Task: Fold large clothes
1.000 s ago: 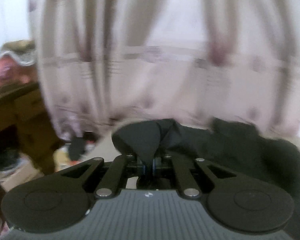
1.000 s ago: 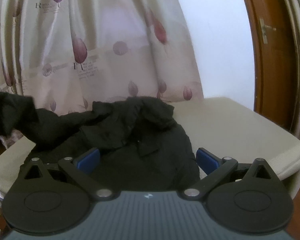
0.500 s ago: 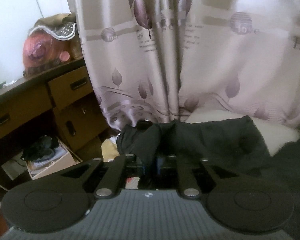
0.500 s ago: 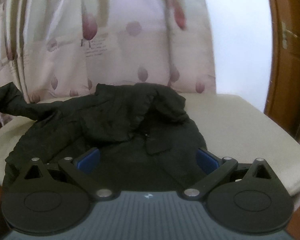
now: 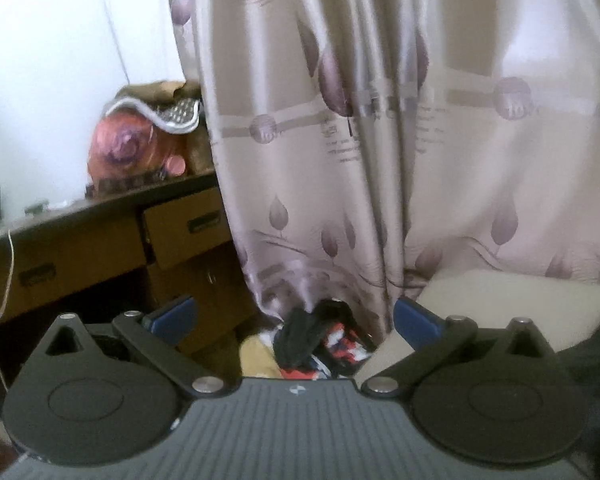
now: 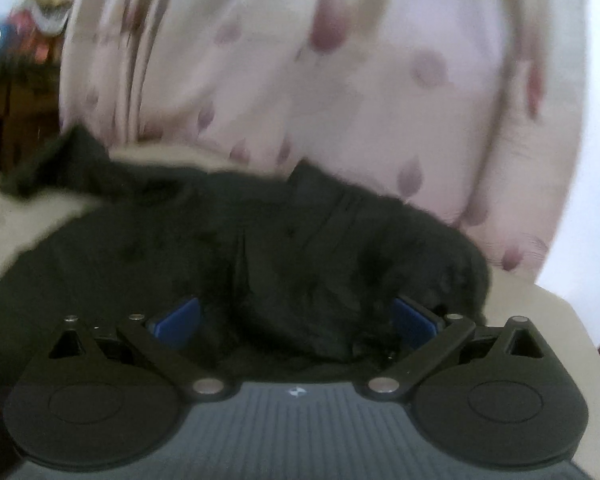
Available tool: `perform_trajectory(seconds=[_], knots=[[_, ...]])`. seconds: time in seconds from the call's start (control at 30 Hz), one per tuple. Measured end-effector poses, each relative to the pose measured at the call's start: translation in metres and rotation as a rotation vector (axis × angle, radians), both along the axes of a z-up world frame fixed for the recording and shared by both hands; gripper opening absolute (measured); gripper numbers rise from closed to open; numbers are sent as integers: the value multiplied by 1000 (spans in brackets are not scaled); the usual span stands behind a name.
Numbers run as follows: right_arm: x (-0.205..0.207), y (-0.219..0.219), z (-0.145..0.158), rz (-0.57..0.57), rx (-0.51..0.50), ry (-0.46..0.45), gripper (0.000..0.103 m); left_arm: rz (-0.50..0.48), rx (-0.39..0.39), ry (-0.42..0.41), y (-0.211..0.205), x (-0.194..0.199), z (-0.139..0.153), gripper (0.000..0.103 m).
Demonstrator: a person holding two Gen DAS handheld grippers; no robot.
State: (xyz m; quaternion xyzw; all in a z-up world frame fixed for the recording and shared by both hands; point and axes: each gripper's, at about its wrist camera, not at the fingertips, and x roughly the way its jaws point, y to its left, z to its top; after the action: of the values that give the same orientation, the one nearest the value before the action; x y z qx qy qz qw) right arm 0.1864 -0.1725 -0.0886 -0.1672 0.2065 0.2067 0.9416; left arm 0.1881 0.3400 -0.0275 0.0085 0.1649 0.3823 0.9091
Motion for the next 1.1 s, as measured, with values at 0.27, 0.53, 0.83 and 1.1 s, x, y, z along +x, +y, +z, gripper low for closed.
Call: perform_trajectory(seconds=[0.27, 0.53, 0.83, 1.1], knots=[[69, 35, -39, 76, -238, 48, 65, -188, -243, -17, -50, -51, -30, 103], [104, -9, 4, -53, -171, -35, 12, -393, -220, 93, -143, -73, -67, 103], [151, -236, 98, -580, -3, -165, 11, -459, -190, 104, -166, -89, -62, 103], [163, -382, 23, -865, 189, 73, 13, -572, -262, 168, -182, -100, -75, 103]])
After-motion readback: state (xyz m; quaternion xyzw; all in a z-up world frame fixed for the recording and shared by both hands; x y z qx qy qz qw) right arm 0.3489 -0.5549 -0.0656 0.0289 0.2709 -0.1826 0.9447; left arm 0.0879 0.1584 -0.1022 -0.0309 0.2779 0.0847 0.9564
